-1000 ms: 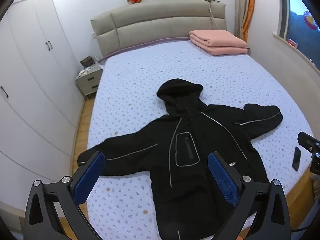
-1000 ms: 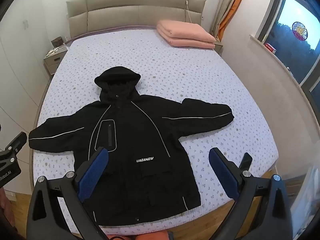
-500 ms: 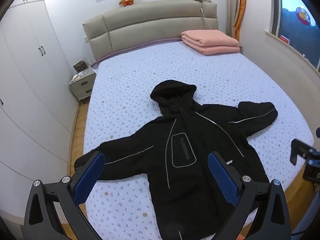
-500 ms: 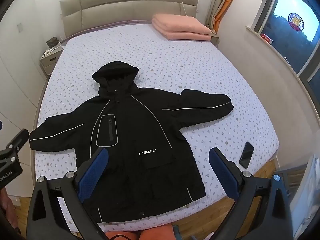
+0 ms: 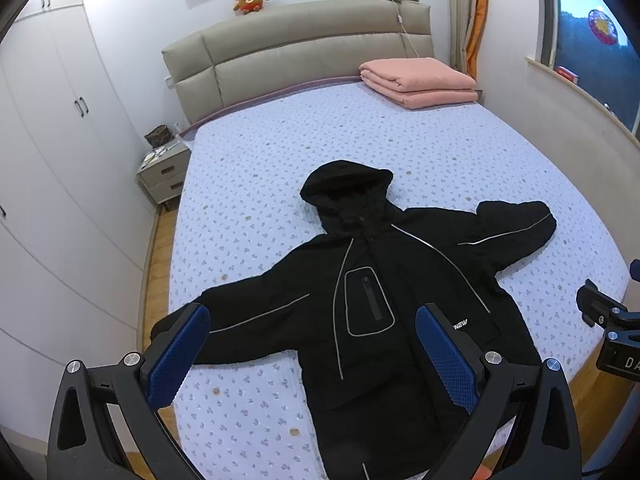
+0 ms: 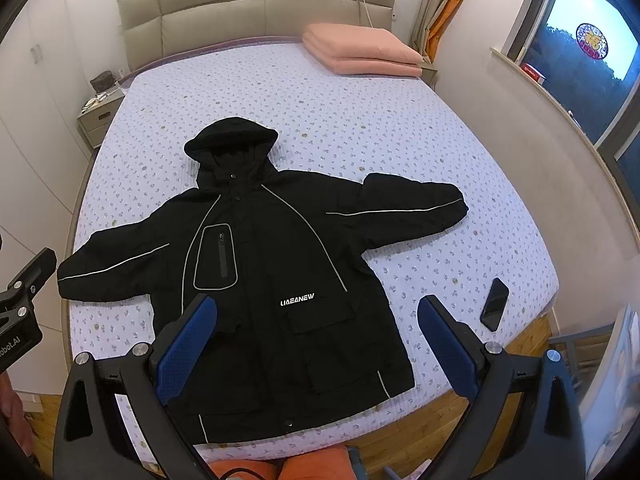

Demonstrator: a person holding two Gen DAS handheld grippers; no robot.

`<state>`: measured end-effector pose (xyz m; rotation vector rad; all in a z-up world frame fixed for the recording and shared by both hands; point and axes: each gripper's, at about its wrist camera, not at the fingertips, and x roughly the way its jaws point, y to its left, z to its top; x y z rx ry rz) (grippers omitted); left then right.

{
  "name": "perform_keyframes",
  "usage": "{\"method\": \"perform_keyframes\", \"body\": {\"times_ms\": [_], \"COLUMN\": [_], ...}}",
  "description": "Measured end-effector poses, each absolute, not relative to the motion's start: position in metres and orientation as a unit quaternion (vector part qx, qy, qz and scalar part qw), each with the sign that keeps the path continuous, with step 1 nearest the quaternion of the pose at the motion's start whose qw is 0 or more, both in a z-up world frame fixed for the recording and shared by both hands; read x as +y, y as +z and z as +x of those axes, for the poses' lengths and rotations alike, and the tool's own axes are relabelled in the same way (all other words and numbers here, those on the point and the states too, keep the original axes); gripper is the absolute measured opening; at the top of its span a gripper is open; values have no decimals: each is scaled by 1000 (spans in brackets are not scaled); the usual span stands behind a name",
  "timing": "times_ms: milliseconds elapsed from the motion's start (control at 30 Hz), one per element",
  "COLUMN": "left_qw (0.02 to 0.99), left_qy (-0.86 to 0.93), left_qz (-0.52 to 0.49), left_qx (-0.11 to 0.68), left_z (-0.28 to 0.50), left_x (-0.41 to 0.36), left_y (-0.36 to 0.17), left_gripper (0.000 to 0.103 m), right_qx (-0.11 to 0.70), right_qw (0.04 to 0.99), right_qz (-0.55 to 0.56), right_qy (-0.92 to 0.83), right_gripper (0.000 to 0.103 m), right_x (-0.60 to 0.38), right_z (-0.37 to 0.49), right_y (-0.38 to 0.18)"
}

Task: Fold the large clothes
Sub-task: 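Move both grippers toward the black jacket's sleeve cuffs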

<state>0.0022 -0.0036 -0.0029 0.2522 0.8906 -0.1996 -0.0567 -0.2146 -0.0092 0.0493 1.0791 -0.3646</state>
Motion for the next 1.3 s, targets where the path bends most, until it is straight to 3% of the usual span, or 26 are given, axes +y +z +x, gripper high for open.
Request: {"method": "perform_keyframes", "body": {"times_ms": [1300], "left_qw": [868], "left_qy": [-118], "left_qz": [128], "left_qx": [466], "left_z": [8], "left_x": [-27], "left_y": [-38], "left_gripper": [102], "right_qx": [544], "right_qw": [820], "right_qz": [25], "right_qy": [-175], "right_gripper": [101], "right_x": [-233], "right_z": [-47], "right_y": [-35]}}
